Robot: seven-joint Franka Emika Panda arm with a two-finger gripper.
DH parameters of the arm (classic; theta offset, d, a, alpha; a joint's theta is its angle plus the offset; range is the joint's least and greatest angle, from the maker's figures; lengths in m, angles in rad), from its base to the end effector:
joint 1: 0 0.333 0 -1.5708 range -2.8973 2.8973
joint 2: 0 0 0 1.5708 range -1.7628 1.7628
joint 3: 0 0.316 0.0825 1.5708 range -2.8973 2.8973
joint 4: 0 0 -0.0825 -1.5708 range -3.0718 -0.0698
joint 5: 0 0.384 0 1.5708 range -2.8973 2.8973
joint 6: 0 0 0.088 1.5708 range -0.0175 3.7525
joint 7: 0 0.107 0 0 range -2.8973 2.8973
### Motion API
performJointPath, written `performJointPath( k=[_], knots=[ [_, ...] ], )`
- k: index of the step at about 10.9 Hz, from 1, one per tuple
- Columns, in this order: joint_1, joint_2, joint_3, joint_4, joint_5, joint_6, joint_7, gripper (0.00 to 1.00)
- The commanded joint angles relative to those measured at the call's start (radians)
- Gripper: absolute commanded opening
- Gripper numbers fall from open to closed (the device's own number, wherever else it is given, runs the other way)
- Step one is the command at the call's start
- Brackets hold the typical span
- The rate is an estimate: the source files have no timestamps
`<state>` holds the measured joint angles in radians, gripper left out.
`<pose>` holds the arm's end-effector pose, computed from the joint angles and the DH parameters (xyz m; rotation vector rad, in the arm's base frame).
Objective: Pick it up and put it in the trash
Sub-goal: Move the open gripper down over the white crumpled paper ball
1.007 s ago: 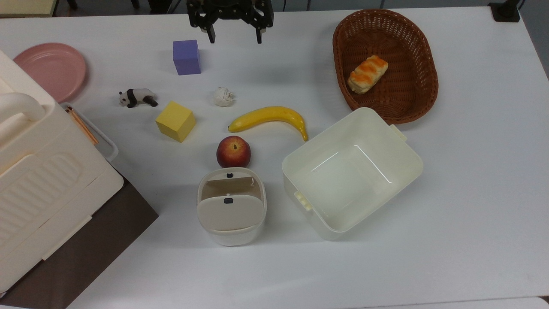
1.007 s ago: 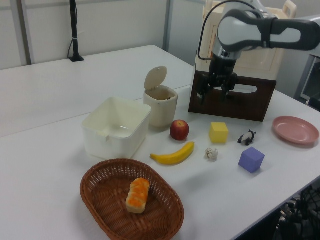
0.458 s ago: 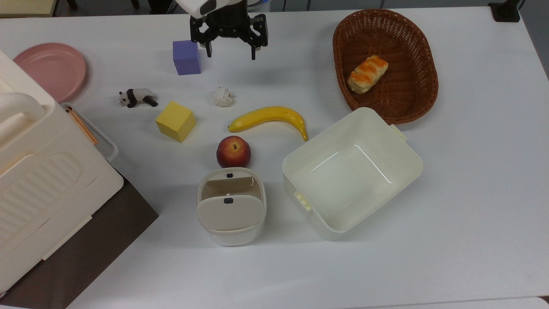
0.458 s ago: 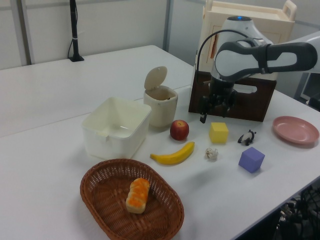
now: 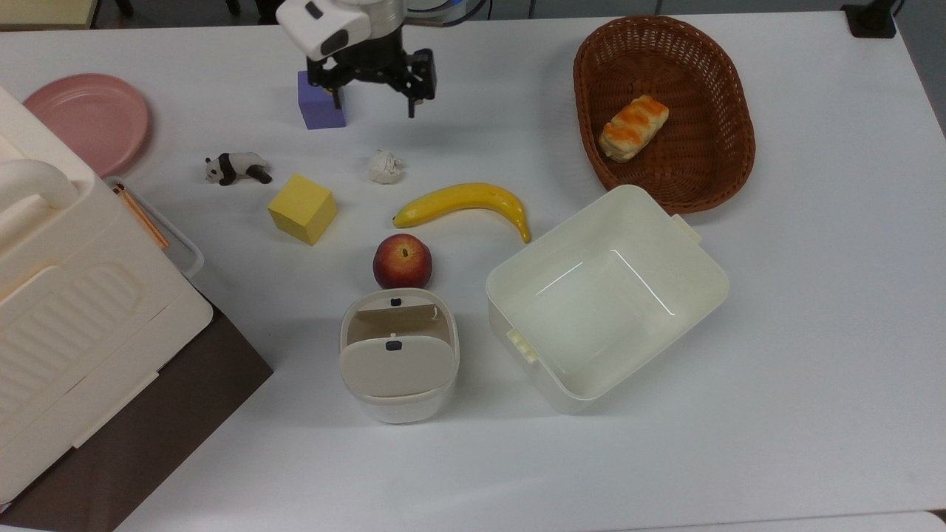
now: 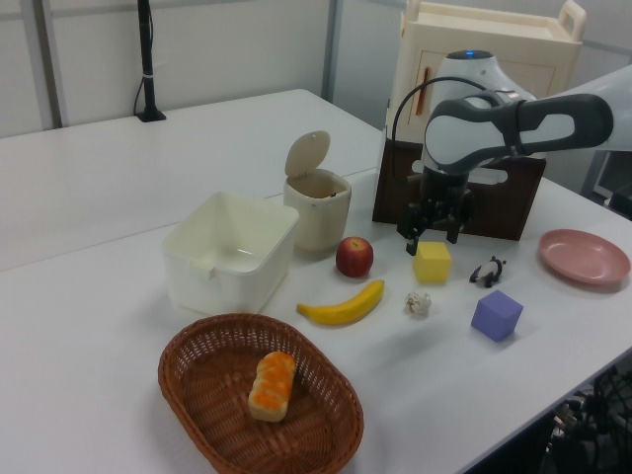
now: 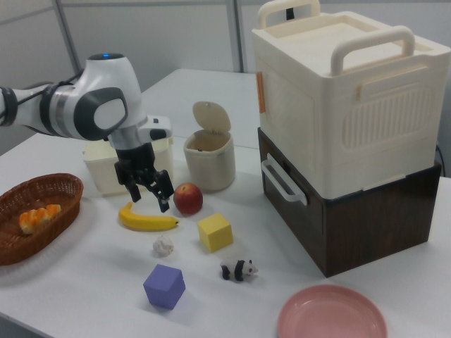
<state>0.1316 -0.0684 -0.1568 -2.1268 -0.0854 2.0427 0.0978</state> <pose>0.5248 -0.0189 0.4382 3.0733 -0.1278 -0.0214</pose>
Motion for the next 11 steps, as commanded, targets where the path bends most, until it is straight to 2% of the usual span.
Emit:
performJointPath(
  k=[1,3,5,11],
  knots=[
    [0.006,0.062,-0.036,-0.019,-0.042,0.069,0.022,1.00],
    [0.006,0.084,-0.038,-0.056,-0.053,0.126,0.039,1.00],
    [0.014,0.071,-0.038,-0.137,-0.054,0.215,0.066,1.00],
    [0.020,0.096,-0.038,-0.157,-0.057,0.244,0.080,1.00]
  ],
)
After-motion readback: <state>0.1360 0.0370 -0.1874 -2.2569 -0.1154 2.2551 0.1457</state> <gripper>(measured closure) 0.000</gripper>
